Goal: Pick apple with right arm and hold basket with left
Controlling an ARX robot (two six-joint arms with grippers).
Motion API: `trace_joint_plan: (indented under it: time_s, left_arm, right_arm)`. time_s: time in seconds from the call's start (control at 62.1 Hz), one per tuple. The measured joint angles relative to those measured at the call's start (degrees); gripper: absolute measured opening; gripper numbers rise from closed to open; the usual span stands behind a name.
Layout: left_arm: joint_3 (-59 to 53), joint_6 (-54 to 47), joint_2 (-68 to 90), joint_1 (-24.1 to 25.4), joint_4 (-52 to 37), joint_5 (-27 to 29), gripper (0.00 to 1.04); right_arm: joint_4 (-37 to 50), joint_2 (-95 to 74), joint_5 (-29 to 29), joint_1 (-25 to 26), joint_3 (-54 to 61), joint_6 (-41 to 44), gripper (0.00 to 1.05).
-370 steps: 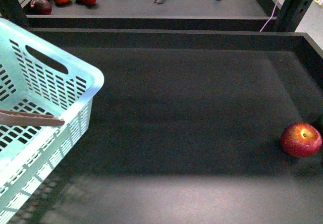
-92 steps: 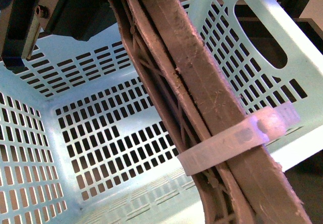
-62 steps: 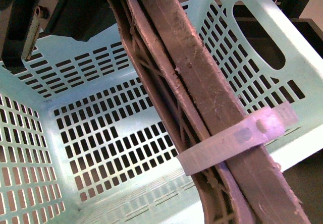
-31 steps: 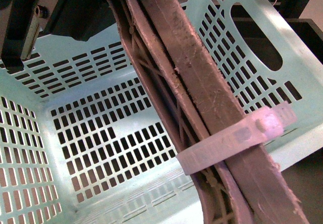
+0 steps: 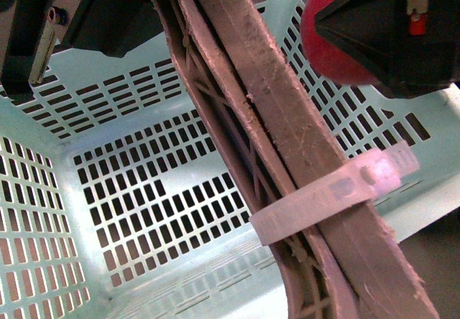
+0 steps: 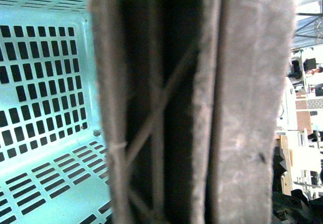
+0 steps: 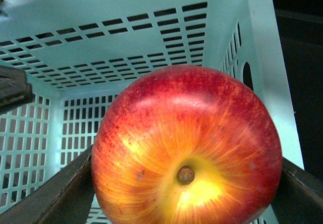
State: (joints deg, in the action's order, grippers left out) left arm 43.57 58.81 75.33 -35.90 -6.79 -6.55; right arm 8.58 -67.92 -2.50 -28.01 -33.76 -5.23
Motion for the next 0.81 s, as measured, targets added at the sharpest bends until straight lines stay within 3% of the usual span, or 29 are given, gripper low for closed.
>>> trace_joint_plan:
  time_s: [0.226,0.371,0.483,0.725,0.806]
  left_arm:
    - [0.0,-0.4,0.1,0.0,0.0,0.1,0.14]
    - [0.0,0.1,0.3,0.0,0.0,0.1,0.14]
    - [0.0,-0.2,0.3,0.0,0.0,0.4,0.14]
    - [0.0,-0.2,0.3,0.0,0.0,-0.1,0.14]
    - [0.0,-0.1,0.3,0.0,0.0,-0.1,0.14]
  right_arm:
    - [-0.1,0.9,1.8,-0.3,0.0,-0.4,0.96]
    - [-1.9,6.1,2.4,2.8,0.7,-1.0,0.96]
    - [-3.7,11.8,2.6,7.8,2.0,-1.1,0.96]
    - [-6.5,24.0,4.3,23.6,8.1,-0.2,0.96]
    - [-6.7,25.3,4.6,25.5,8.9,-0.1,0.96]
